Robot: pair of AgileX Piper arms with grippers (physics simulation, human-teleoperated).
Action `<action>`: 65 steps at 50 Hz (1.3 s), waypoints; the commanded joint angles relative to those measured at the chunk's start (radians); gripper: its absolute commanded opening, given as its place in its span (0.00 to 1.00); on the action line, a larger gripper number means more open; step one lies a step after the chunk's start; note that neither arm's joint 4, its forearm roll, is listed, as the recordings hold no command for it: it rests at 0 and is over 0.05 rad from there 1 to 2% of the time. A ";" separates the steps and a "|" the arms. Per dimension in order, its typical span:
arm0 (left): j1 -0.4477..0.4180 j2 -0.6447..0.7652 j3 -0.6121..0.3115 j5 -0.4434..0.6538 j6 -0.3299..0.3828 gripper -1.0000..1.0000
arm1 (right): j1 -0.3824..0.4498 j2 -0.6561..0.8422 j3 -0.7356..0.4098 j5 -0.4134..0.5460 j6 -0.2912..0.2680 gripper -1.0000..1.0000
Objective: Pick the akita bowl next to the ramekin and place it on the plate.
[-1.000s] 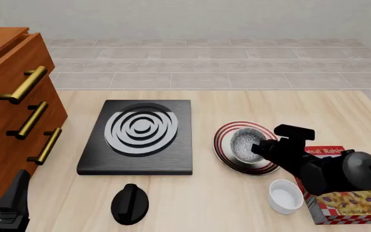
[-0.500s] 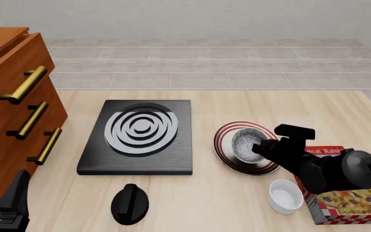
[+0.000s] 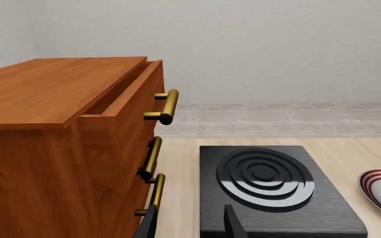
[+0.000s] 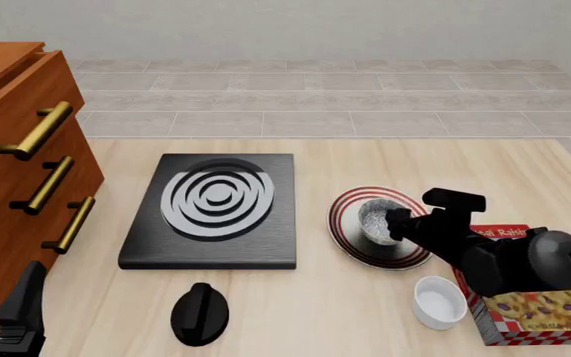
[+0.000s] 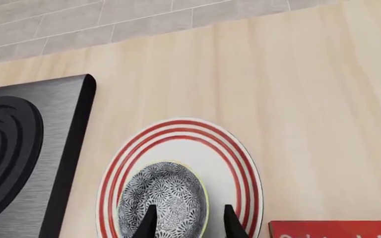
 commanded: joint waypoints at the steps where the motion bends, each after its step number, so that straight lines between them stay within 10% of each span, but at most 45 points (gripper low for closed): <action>1: 0.000 0.000 0.000 0.000 0.000 1.00 | 0.000 -0.006 0.001 0.001 0.001 1.00; 65: 0.000 0.000 0.000 0.000 0.000 1.00 | 0.000 -0.419 0.041 0.258 0.002 1.00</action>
